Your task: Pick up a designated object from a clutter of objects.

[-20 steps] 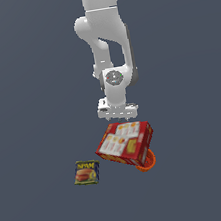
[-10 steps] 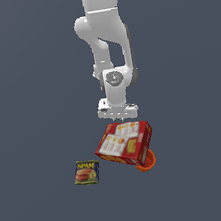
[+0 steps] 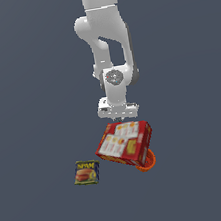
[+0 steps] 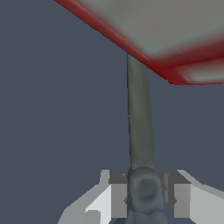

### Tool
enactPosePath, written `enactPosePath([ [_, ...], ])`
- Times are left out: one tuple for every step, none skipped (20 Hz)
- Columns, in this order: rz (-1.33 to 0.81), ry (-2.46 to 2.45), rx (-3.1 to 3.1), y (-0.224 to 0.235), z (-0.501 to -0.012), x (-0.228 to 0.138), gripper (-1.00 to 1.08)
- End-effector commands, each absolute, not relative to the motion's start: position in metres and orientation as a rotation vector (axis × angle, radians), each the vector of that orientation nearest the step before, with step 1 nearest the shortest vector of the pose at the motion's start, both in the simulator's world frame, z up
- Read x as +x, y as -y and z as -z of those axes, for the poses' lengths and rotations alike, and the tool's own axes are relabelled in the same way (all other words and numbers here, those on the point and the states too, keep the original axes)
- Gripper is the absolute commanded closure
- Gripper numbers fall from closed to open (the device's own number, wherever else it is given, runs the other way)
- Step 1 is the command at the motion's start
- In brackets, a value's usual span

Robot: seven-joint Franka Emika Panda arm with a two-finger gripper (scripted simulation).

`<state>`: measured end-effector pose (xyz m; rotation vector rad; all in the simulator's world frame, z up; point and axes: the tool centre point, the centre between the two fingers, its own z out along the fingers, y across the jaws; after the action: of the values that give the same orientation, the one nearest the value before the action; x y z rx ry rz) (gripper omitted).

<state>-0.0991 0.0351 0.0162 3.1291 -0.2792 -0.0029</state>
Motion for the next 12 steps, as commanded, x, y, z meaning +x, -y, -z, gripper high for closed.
enactPosePath([
  [-0.001, 0.279, 3.130, -0.037, -0.024, -0.097, 1.08],
  [-0.001, 0.279, 3.130, -0.038, -0.028, -0.096, 1.08],
  [-0.001, 0.279, 3.130, -0.038, -0.032, -0.095, 1.08],
  [-0.001, 0.279, 3.130, -0.039, -0.037, -0.094, 1.08],
  [-0.001, 0.279, 3.130, -0.041, -0.042, -0.093, 1.08],
  [-0.001, 0.279, 3.130, -0.042, -0.048, -0.091, 1.08],
  [-0.001, 0.279, 3.130, -0.043, -0.054, -0.090, 1.08],
  [-0.001, 0.279, 3.130, -0.044, -0.060, -0.089, 1.08],
  [-0.001, 0.279, 3.130, -0.046, -0.067, -0.087, 1.08],
  [-0.001, 0.279, 3.130, -0.047, -0.075, -0.086, 1.08],
  [-0.001, 0.279, 3.130, -0.049, -0.082, -0.084, 1.08],
  [-0.001, 0.279, 3.130, -0.051, -0.091, -0.082, 1.08],
])
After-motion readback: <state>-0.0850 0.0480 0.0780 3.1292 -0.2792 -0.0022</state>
